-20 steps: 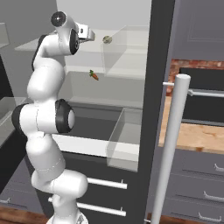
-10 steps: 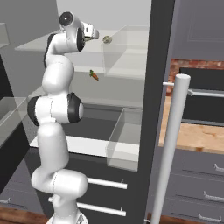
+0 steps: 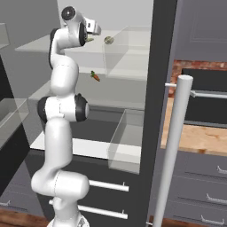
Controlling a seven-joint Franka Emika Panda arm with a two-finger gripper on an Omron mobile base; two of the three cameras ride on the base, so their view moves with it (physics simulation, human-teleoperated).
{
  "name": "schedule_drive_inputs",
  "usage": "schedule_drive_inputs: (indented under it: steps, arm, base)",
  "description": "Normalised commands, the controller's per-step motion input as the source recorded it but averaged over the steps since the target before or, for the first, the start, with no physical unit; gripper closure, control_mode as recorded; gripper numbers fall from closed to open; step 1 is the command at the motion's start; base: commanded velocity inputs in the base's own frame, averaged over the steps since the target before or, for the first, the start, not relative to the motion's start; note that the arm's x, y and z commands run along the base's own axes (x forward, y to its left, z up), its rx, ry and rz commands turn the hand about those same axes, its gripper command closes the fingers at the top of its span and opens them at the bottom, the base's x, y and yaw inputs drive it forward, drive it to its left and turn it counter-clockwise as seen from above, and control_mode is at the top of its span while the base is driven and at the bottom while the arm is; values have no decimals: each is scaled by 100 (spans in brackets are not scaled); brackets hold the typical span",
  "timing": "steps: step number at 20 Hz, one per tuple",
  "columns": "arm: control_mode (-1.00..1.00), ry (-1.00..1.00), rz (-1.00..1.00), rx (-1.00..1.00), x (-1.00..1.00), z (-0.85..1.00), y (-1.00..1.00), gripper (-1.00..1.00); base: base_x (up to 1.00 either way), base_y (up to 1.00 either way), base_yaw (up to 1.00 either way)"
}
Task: Pick the egg and butter from the fridge and place them by the bowl for mixing.
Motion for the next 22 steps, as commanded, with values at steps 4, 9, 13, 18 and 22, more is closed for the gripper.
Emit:
schedule_drive_inputs:
  steps: [4, 9, 13, 18, 22]
  arm:
    - [-100, 0, 0, 0, 0, -4, 0, -100]
    - [-100, 8, 0, 0, 0, -55, 0, -100]
    - [-100, 8, 0, 0, 0, -65, 0, -100]
    - [-100, 2, 0, 0, 8, -41, 0, -100]
    - [-100, 0, 0, 0, 20, -15, 0, -100]
  base:
    - [0, 0, 0]
    - [0, 0, 0]
    - [0, 0, 0]
    - [0, 0, 0]
    - [0, 0, 0]
